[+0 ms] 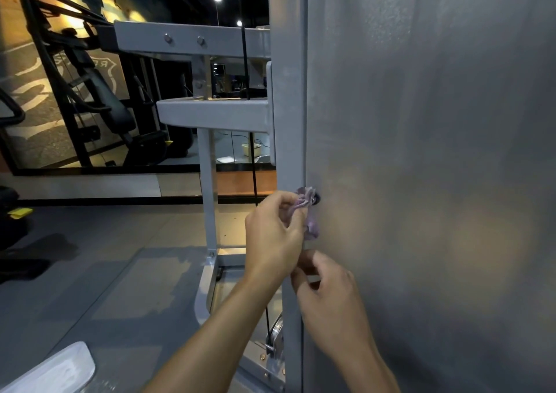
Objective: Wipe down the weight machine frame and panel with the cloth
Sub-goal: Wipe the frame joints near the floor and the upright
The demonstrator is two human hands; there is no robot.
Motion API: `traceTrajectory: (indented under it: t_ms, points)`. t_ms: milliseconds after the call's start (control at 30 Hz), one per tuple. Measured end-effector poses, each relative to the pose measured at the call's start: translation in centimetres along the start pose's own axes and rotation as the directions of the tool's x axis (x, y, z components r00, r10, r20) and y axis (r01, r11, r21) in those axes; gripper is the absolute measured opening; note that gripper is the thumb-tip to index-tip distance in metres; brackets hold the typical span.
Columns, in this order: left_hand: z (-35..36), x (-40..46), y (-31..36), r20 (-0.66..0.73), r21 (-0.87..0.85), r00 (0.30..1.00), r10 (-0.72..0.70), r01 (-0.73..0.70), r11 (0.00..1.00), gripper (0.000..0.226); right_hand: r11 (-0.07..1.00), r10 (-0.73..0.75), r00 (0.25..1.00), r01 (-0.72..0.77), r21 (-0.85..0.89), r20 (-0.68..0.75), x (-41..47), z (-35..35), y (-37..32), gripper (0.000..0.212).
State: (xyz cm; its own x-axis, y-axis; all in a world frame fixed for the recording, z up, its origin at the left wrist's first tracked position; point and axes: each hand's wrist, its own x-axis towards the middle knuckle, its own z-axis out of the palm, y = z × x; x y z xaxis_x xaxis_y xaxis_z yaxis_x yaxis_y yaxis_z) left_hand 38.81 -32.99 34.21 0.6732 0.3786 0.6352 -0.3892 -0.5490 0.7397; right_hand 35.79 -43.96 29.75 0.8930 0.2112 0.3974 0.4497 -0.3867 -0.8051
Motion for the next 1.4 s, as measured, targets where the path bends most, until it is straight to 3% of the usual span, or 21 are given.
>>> traceTrajectory:
  t_ms: [67,133,300,367,467,567,733,1000,1233,1400]
  points:
    - [-0.4,0.8,0.5,0.031,0.182,0.965,0.261,-0.263,0.948,0.013,1.0,0.003,1.0,-0.003,-0.01,0.001,0.0,0.0,0.0,0.013]
    - [0.0,1.3,0.8,0.119,0.307,0.901,0.418,-0.434,0.847,0.014,0.999,0.033,0.999,-0.033,0.002,0.034,0.0,0.1,-0.1,0.012]
    - [0.2,0.2,-1.1,0.355,0.519,0.804,0.477,-0.594,0.615,0.027,0.999,0.049,0.999,-0.049,-0.013,-0.011,0.2,-0.3,0.8,0.013]
    - [-0.3,-0.3,-2.6,0.36,0.483,0.824,0.438,-0.566,0.669,0.023,0.998,0.056,0.997,-0.055,0.012,-0.046,0.3,-0.5,1.0,0.014]
    - [-1.4,0.6,-2.5,0.072,0.285,0.955,0.288,-0.296,0.912,0.023,0.999,0.026,0.993,-0.023,0.033,-0.111,0.3,-0.7,1.2,0.014]
    - [-2.2,2.0,-1.4,-0.177,0.147,0.963,0.204,-0.179,0.973,0.03,0.998,0.023,0.991,-0.016,0.054,-0.133,0.5,-0.8,1.5,0.016]
    - [-1.2,1.3,-2.2,-0.016,0.21,0.977,0.214,-0.206,0.956,0.028,0.997,0.032,0.991,-0.022,0.076,-0.131,0.8,-0.3,1.2,0.02]
    - [-1.9,9.5,4.1,-0.146,0.236,0.885,0.442,-0.403,0.884,0.024,0.986,-0.045,0.993,0.062,0.155,-0.109,2.3,0.5,-0.9,0.021]
    - [-2.1,4.5,-0.7,-0.018,0.245,0.951,0.308,-0.294,0.924,0.03,0.982,-0.107,0.977,0.133,0.136,-0.184,2.8,1.2,0.0,0.03]
    - [-2.7,10.3,3.9,-0.131,0.237,0.906,0.403,-0.366,0.9,0.025,0.982,-0.057,0.992,0.076,0.172,-0.113,2.7,1.2,0.1,0.036]
